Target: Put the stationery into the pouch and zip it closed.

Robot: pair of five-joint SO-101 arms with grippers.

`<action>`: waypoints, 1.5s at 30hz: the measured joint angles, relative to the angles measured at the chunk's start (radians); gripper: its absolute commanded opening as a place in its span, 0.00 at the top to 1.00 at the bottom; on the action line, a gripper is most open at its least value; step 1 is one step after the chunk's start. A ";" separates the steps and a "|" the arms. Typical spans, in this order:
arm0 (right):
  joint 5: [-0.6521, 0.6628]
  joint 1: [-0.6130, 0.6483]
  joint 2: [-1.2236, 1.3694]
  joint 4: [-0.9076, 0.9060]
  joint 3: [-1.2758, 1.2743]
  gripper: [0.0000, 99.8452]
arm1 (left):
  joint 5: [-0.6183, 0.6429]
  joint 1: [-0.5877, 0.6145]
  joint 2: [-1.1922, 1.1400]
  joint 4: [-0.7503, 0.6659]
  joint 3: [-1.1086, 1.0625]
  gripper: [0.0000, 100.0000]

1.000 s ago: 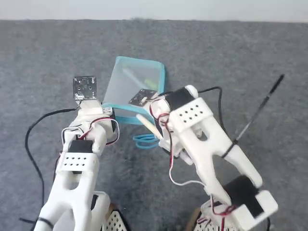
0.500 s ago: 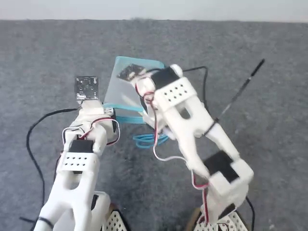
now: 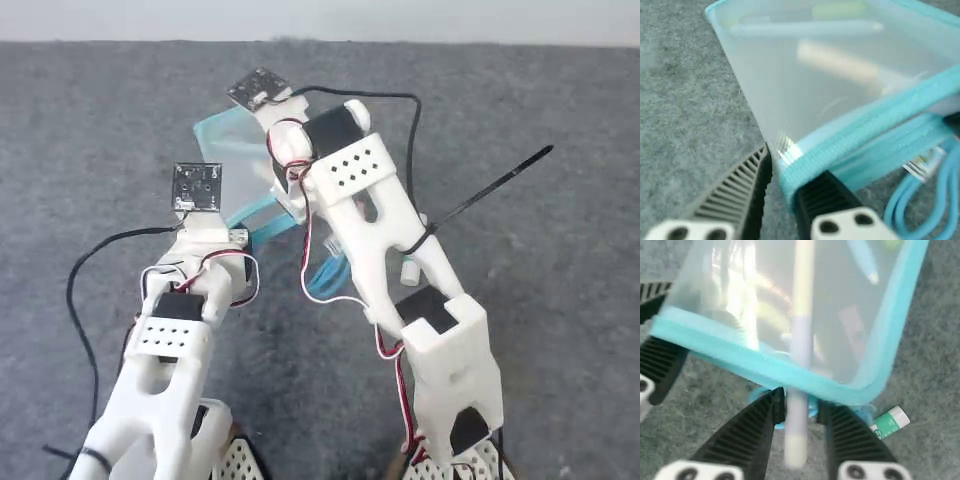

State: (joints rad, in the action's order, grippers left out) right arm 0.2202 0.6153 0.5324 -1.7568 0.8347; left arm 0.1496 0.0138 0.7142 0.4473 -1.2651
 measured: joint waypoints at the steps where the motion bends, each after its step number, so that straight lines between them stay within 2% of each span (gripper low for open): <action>1: 0.000 0.003 0.000 -0.002 0.002 0.81 | 0.000 0.000 0.000 -0.002 0.002 0.99; 6: 0.000 0.005 -0.006 -0.002 0.002 0.82 | 0.000 -0.002 0.002 -0.002 0.002 0.99; 11: 0.000 -0.026 -0.137 -0.002 -0.081 0.82 | -0.005 -0.002 0.002 0.005 0.000 0.99; 20: 0.035 -0.178 -0.624 -0.002 -0.488 0.82 | -0.008 -0.005 0.002 0.005 0.000 0.99; 24: 0.034 -0.255 -0.756 0.018 -0.740 0.82 | -0.008 -0.008 0.002 0.005 0.000 0.99; 27: 0.032 -0.296 -0.766 0.115 -0.961 0.82 | -0.008 -0.008 0.002 0.005 0.000 0.99; 33: -0.075 -0.348 -0.766 0.411 -1.323 0.82 | -0.008 -0.008 0.002 0.005 0.000 0.99; 41: -0.166 -0.344 -0.766 0.655 -1.476 0.82 | -0.008 -0.008 0.002 0.005 0.000 0.99; 45: -0.213 -0.347 -0.766 0.710 -1.490 0.82 | -0.008 -0.008 0.002 0.005 0.000 0.99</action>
State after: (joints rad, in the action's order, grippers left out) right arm 0.0069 0.2685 -0.2332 -1.0464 -0.6552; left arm 0.1419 0.0061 0.7158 0.4519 -1.2651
